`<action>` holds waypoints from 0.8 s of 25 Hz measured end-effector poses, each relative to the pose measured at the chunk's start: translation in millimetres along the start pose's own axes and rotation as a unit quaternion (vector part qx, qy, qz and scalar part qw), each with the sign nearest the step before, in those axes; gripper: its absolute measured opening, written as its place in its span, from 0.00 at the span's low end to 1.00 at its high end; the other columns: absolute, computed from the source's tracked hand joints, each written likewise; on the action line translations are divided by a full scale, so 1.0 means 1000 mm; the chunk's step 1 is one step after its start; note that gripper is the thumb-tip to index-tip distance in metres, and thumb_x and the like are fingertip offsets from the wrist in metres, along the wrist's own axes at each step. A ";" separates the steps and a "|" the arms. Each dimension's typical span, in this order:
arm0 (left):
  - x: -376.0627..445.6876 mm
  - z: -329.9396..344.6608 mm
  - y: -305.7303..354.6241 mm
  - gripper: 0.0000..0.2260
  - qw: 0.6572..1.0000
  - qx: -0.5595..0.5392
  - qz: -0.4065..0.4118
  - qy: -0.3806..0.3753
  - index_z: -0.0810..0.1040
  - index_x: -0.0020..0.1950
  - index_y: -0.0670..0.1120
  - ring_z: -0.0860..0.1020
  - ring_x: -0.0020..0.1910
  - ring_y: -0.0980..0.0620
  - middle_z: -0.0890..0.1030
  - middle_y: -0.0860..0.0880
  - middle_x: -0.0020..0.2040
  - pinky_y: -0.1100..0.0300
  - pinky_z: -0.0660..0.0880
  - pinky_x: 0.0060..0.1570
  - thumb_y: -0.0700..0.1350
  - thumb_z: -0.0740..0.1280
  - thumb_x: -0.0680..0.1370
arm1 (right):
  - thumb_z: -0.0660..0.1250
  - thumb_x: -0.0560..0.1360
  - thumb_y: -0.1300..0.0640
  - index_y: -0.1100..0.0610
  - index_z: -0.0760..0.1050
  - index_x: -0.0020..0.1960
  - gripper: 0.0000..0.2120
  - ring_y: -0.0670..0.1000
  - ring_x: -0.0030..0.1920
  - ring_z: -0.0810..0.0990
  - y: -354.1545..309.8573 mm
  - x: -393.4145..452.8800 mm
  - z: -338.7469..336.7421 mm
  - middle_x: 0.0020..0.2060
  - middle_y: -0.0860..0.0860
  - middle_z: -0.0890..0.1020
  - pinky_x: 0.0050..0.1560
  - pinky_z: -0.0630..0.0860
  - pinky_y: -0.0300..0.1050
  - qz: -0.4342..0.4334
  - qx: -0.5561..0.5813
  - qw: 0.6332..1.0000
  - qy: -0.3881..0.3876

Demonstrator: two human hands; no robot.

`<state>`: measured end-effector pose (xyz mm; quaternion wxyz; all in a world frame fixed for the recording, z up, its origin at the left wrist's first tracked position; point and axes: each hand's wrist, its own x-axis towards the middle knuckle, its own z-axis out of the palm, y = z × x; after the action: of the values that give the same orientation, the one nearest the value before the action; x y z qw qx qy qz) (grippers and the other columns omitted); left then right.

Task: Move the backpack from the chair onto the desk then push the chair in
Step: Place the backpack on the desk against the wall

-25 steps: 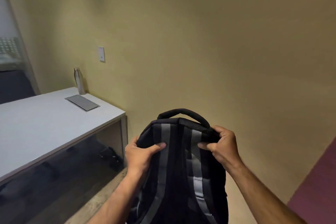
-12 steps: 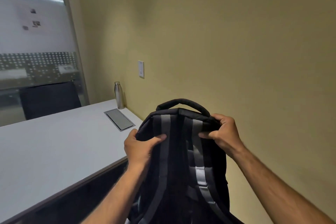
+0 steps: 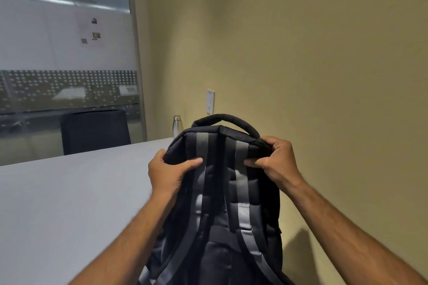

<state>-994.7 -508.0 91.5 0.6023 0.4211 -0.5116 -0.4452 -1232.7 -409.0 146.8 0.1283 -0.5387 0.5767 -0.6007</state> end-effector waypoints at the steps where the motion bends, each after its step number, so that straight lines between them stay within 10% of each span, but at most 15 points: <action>1: 0.024 0.006 -0.002 0.32 1.000 -0.001 0.002 0.002 0.83 0.51 0.52 0.86 0.47 0.52 0.88 0.53 0.47 0.57 0.84 0.43 0.59 0.86 0.50 | 0.82 0.56 0.73 0.59 0.85 0.46 0.21 0.48 0.40 0.83 0.007 0.023 0.007 0.40 0.51 0.86 0.47 0.81 0.49 -0.006 0.002 1.000 -0.003; 15: 0.322 0.080 -0.037 0.17 0.985 0.094 0.046 -0.134 0.76 0.48 0.51 0.83 0.49 0.50 0.85 0.50 0.49 0.53 0.80 0.48 0.46 0.83 0.68 | 0.86 0.55 0.63 0.50 0.85 0.42 0.19 0.57 0.44 0.87 0.091 0.216 0.137 0.38 0.48 0.88 0.47 0.84 0.58 0.021 0.011 0.990 0.136; 20: 0.396 0.103 -0.076 0.24 0.976 0.148 0.016 -0.160 0.75 0.60 0.48 0.80 0.59 0.42 0.82 0.45 0.60 0.37 0.76 0.64 0.50 0.81 0.71 | 0.86 0.57 0.62 0.40 0.81 0.35 0.22 0.48 0.39 0.85 0.123 0.249 0.187 0.34 0.34 0.85 0.41 0.82 0.42 0.026 -0.009 0.987 0.161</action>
<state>-1073.3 -915.2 127.0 0.4503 0.4205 -0.6684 -0.4167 -1237.2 -743.0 123.1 0.0443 -0.4210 0.6090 -0.6707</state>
